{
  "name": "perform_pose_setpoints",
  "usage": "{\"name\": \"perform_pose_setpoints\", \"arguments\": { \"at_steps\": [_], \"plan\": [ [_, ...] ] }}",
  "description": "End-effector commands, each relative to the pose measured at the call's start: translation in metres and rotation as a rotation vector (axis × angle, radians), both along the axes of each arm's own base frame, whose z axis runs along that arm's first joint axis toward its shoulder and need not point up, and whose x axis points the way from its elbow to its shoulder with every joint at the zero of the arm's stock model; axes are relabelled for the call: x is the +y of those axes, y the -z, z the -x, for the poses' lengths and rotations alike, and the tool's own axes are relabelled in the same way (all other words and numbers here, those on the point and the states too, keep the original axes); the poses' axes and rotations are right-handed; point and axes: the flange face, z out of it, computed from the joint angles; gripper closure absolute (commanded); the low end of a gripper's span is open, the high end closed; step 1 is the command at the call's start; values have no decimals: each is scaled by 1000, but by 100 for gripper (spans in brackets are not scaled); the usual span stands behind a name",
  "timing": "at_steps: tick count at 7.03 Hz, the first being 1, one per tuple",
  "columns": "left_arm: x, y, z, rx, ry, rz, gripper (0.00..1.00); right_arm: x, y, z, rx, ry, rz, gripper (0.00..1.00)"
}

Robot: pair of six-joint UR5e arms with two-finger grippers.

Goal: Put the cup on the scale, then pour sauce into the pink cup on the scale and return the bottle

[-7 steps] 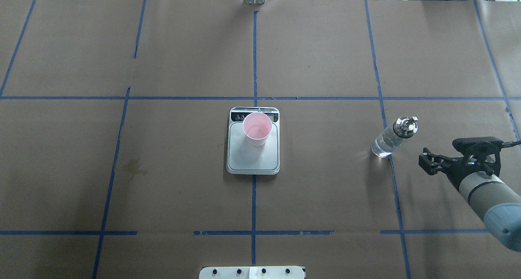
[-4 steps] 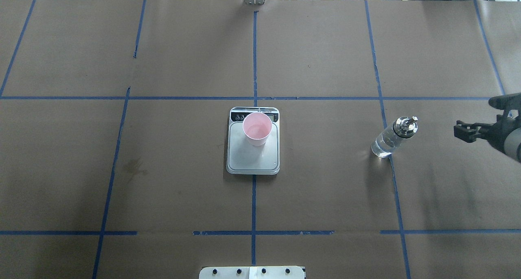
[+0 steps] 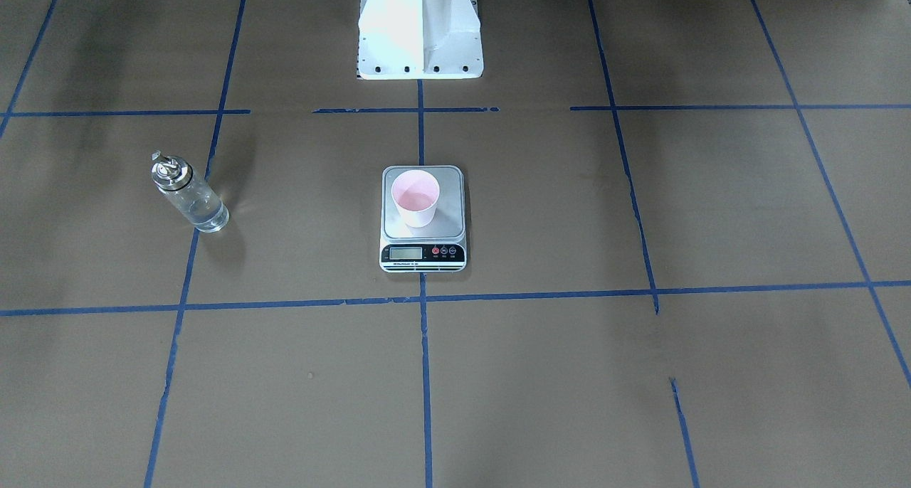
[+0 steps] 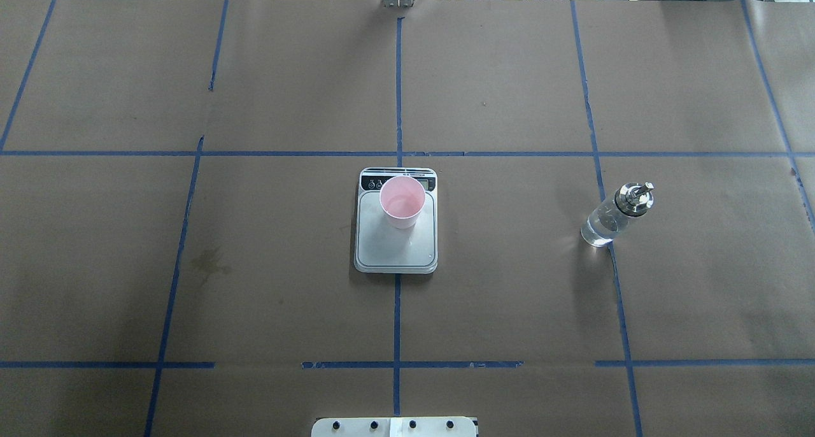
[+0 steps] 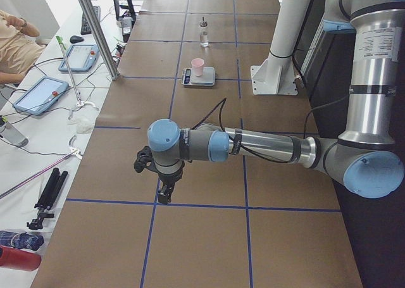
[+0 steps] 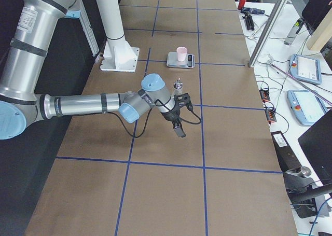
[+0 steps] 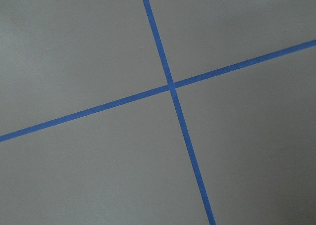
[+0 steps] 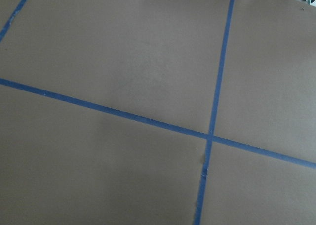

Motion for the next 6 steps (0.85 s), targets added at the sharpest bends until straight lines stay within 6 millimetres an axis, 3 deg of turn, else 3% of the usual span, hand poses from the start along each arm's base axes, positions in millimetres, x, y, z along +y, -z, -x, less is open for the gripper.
{"name": "perform_pose_setpoints", "arguments": {
  "at_steps": [1,2,4,6],
  "plan": [
    [0,0,0,3,0,-1,0,-17,-19,-62,66,166,98,0],
    [0,0,0,3,0,-1,0,-12,-35,-70,66,210,234,0],
    [1,-3,1,0,0,6,0,-3,-67,-77,-42,131,417,0],
    [3,-5,1,-3,2,16,0,-3,-68,-73,-113,58,487,0]
  ]
}}
